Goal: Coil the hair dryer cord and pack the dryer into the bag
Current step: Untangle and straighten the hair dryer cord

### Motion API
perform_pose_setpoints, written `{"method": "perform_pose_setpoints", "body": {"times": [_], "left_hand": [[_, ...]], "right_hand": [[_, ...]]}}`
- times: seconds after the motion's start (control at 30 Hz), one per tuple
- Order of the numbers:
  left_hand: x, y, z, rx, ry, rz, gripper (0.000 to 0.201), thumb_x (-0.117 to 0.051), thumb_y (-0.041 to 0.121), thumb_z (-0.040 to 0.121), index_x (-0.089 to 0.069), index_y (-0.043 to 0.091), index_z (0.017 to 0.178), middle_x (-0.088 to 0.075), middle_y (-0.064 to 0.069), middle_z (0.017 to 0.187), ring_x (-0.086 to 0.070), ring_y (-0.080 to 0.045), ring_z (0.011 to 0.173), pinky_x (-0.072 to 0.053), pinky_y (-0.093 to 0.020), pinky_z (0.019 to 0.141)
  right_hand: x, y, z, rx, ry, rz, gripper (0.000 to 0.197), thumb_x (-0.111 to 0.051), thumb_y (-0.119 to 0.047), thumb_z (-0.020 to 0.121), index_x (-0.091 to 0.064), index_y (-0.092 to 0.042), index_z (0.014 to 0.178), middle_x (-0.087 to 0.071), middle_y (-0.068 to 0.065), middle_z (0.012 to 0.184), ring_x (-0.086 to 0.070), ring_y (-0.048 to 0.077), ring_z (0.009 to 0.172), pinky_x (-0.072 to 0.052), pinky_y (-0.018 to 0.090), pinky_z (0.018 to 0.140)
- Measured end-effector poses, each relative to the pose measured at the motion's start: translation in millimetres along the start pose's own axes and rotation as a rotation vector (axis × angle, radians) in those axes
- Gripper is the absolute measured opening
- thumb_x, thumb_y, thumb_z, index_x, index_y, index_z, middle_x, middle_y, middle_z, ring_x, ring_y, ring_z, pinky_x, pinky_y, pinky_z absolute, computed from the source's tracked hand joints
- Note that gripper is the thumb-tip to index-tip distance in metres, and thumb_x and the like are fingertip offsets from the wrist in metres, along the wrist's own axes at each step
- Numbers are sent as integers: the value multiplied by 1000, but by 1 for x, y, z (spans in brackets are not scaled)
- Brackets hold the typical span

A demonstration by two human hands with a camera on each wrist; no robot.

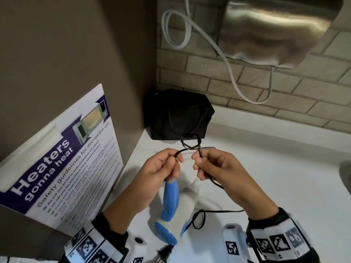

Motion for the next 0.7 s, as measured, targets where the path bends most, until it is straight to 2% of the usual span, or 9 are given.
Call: {"method": "perform_pose_setpoints", "body": {"times": [0.07,0.2,0.33,0.37,0.43,0.5,0.57,0.63,0.7], "left_hand": [[8,-5,-2,29,46,-120,20,-42,21,90,-61,18,84,-46,4,58,-35,-16,64,-32,-30,72],[13,-9,-3,42,59,-187,27,-40,18,89,-60,23,72,-46,7,60,-39,-9,62,-30,-31,77],[12,-9,-3,70,40,-213,22,-42,18,89,-57,17,73,-44,6,57,-37,-11,62,-29,-32,76],[11,-8,-3,85,43,-214,21,-44,20,89,-56,14,73,-43,5,54,-35,-13,63,-29,-32,76],[10,-7,-2,120,76,-180,31,-48,22,90,-55,14,62,-39,6,46,-34,-20,68,-32,-32,77],[10,-5,0,131,109,-99,46,-48,20,96,-46,10,52,-37,8,39,-49,-20,80,-36,-32,78],[7,-4,2,121,91,-31,47,-41,19,99,-42,6,54,-34,9,38,-55,-21,88,-38,-34,79],[2,-5,2,126,46,6,42,-41,24,99,-57,5,66,-30,5,41,-42,-28,69,-38,-36,78],[-1,-5,0,134,14,21,33,-40,30,96,-68,13,91,-25,1,44,-24,-24,56,-38,-34,74]], "right_hand": [[9,10,0,-6,29,-55,13,-58,-7,91,-70,-6,95,-65,6,74,-58,12,59,-50,21,61],[30,44,3,-81,100,-170,21,-55,2,91,-74,-5,89,-65,8,71,-58,16,61,-50,20,59],[38,64,4,-130,129,-281,27,-51,6,92,-75,-6,89,-67,14,74,-61,22,67,-53,19,61],[37,65,5,-130,119,-332,26,-52,3,92,-75,-8,90,-69,15,78,-63,22,71,-53,17,63],[35,54,5,-75,127,-513,24,-53,-3,93,-72,-16,98,-72,6,93,-66,15,82,-51,12,70],[30,29,3,56,173,-619,34,-51,0,91,-65,-23,112,-66,-4,110,-63,5,97,-50,15,84],[19,-1,-3,207,185,-584,42,-51,1,90,-59,-24,122,-57,-9,120,-56,2,110,-45,15,94],[3,-23,-7,326,155,-580,38,-53,-6,93,-57,-26,125,-54,-13,121,-51,-1,114,-41,11,95],[-8,-28,-6,336,151,-605,36,-53,-16,94,-54,-27,129,-51,-12,121,-49,-2,114,-40,11,94]]}}
Point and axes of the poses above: each hand's wrist, its own z-axis towards the middle knuckle, its own x-axis out of the back of the hand, y = z × x, the point moved 8 cm from there along z, towards the middle knuckle
